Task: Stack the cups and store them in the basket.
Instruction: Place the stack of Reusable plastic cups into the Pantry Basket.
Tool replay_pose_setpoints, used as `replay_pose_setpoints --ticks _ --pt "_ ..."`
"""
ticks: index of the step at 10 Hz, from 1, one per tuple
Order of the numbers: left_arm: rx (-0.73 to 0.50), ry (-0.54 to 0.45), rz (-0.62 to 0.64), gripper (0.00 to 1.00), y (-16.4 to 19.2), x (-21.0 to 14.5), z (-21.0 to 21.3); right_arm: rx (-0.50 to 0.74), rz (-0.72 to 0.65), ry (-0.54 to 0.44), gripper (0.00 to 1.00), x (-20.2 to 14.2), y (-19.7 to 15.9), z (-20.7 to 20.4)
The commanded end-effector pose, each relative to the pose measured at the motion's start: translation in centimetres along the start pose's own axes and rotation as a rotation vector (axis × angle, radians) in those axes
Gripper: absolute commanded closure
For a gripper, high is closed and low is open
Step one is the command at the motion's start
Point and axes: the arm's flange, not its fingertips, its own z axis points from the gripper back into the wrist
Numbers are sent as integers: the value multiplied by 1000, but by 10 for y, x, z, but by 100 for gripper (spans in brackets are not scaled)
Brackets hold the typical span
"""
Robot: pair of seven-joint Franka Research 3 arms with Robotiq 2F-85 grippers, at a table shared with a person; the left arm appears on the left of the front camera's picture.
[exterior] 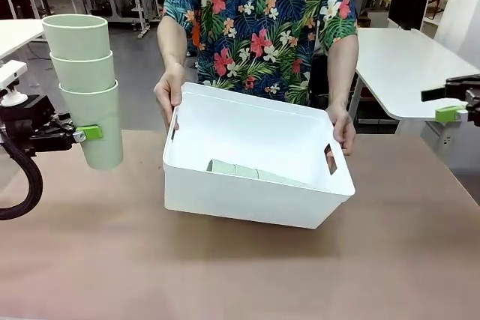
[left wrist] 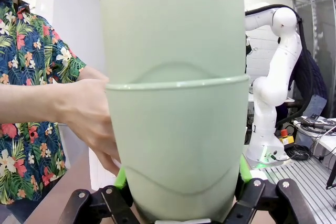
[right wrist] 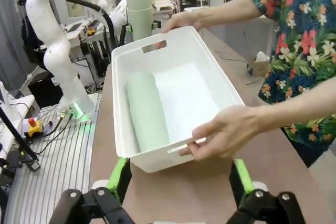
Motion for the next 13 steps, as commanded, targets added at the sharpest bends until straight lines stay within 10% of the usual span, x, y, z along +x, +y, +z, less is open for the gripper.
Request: replay_pose_setpoints --ticks 1,13 --pt "-2 -5 -12 14 -1 5 -1 12 7 6 0 20 9 -9" --pt "-2 -5 -12 14 -1 5 -1 12 7 6 0 20 9 -9"
